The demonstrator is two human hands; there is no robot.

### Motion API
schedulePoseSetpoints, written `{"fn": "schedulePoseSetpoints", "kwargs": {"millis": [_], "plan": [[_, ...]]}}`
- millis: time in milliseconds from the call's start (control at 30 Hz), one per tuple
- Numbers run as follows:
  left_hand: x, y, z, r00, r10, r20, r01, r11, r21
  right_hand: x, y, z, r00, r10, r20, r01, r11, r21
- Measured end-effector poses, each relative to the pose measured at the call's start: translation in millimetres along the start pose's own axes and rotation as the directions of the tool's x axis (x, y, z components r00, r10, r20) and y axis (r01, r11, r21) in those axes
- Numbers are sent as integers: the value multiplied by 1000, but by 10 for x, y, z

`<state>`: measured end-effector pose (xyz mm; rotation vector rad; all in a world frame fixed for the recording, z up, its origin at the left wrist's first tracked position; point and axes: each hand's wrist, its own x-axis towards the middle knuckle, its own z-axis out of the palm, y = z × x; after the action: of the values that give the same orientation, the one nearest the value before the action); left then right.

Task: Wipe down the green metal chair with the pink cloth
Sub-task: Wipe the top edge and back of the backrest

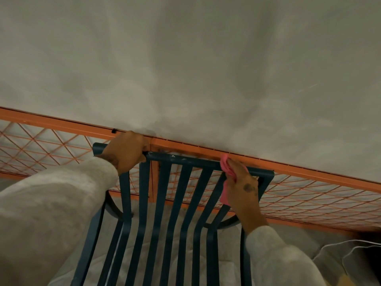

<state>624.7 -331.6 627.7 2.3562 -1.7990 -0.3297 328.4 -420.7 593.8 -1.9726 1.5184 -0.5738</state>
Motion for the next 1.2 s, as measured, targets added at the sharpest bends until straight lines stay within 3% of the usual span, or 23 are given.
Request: {"fn": "schedulePoseSetpoints", "kwargs": {"millis": [100,167,267,367,467,633,767,833,900,967,1067,1200], "plan": [[-3,0,11,1000,1,-19,-1,1000,5,-113,-198,301,991,-115,-69,118,993,29],[-2,-5,5,1000,3,-18,-3,1000,16,-171,-395,517,969,-248,4,247,966,82],[9,-27,-10,1000,0,-14,1,1000,30,-155,-705,748,916,-390,97,402,895,-192],[13,-39,-5,1000,-3,-9,3,1000,25,-140,-833,750,916,-370,156,393,907,-152],[14,-25,-3,1000,4,-10,-4,999,34,-185,-688,538,942,-288,173,272,956,112],[10,-28,0,1000,-1,-4,1,999,38,-117,-257,149,989,-146,-17,145,988,-56],[3,-30,17,1000,-5,-18,6,999,34,3,-277,-132,973,-54,-226,69,996,60],[3,-23,17,1000,0,-16,0,999,40,38,-327,-212,935,-99,-341,123,991,48],[4,-23,12,1000,-3,-21,4,999,40,34,-387,-171,912,-232,-339,240,971,-20],[0,-26,17,1000,-6,-19,7,999,39,31,-379,11,910,-370,-189,330,920,-213],[-8,-25,17,1000,-6,-19,6,1000,29,-37,-404,342,924,-379,-44,344,879,-330],[-1,-39,15,999,-9,-31,10,1000,24,-147,-720,640,931,-332,-152,309,938,-158]]}}
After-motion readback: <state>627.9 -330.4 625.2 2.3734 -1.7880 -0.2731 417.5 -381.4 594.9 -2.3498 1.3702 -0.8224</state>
